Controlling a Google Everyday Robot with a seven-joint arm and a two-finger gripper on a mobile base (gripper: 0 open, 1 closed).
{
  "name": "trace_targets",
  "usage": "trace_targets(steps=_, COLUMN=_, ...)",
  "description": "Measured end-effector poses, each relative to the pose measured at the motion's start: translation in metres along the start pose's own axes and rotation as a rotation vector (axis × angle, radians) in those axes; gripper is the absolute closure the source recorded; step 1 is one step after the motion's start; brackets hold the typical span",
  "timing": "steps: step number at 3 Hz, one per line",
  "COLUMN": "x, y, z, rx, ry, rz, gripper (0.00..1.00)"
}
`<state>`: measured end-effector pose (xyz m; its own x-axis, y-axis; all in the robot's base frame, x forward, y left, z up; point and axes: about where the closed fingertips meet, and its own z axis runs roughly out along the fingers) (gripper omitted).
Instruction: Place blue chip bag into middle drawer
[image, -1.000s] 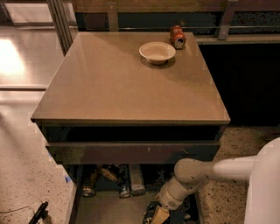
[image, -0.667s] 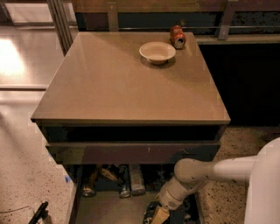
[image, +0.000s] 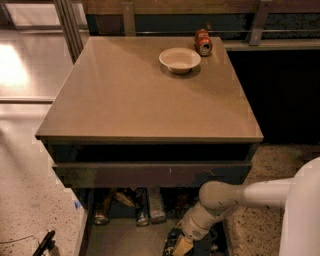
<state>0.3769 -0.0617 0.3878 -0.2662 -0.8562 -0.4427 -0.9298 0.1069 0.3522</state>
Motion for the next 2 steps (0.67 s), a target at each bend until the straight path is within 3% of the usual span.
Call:
trace_targets(steps=1, x=0.0000, y=0.0000, z=0.0000, rx=0.000, ry=0.000, rz=0.000, gripper=0.05)
trace_targets(steps=2, x=0.0000, y=0.0001, z=0.0001, rx=0.000, ry=0.000, rz=0.000, gripper=0.00)
